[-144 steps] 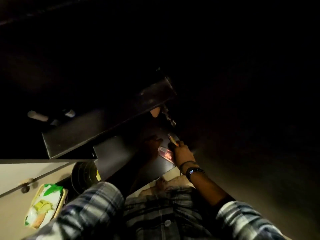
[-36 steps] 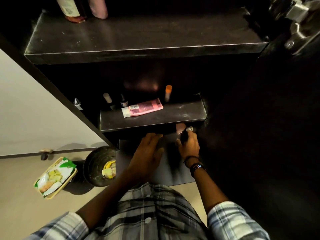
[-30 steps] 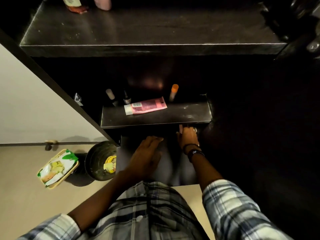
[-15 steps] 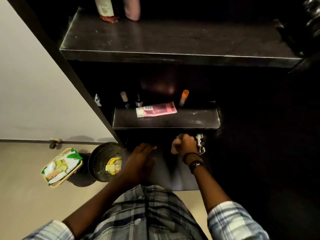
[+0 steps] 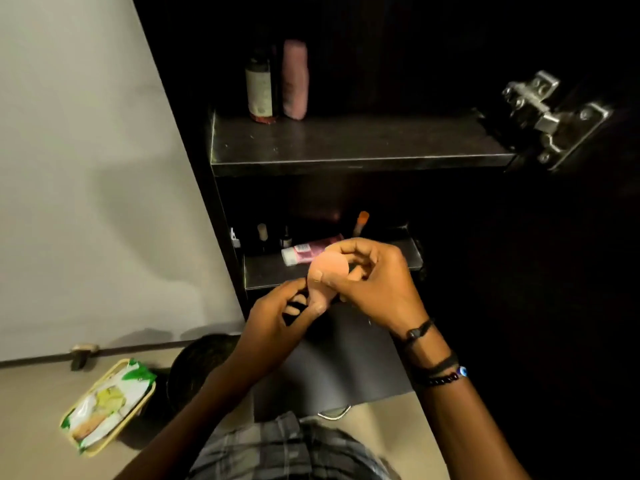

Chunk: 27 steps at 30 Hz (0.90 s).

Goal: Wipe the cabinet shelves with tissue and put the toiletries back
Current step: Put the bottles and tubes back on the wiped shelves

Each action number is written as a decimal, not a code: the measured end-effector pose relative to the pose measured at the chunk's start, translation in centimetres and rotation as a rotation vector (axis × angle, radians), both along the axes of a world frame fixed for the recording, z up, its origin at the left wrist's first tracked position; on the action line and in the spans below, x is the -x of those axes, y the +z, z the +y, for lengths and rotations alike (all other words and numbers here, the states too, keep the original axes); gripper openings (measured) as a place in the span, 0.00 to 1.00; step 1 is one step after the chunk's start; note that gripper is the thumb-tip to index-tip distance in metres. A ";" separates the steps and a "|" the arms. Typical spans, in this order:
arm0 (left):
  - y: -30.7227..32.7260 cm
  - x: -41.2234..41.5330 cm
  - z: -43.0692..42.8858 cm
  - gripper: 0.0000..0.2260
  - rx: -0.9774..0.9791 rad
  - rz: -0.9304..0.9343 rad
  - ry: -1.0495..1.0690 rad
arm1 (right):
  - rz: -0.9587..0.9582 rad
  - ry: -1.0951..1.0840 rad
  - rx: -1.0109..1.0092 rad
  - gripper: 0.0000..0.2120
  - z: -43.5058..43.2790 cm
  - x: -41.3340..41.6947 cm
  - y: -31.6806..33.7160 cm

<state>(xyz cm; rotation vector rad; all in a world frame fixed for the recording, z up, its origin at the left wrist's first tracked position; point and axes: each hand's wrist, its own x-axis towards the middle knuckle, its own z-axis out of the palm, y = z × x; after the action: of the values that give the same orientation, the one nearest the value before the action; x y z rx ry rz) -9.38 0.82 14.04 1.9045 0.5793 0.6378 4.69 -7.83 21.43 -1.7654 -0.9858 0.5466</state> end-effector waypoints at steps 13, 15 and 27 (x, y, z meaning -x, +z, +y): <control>15.1 0.8 3.4 0.19 -0.257 -0.368 0.118 | -0.322 -0.286 -0.435 0.11 3.1 -1.4 13.9; 15.9 1.1 4.0 0.19 -0.269 -0.364 0.129 | -0.397 -0.331 -0.381 0.11 4.6 -2.4 14.3; 15.5 2.3 6.0 0.21 -0.326 -0.305 0.085 | -0.576 -0.426 -0.191 0.16 10.0 -3.6 12.6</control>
<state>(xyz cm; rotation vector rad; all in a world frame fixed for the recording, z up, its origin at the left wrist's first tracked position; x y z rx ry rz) -11.65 6.78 29.54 2.0336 0.3769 1.1103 8.25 2.18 34.08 -1.9202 -0.9569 -0.3364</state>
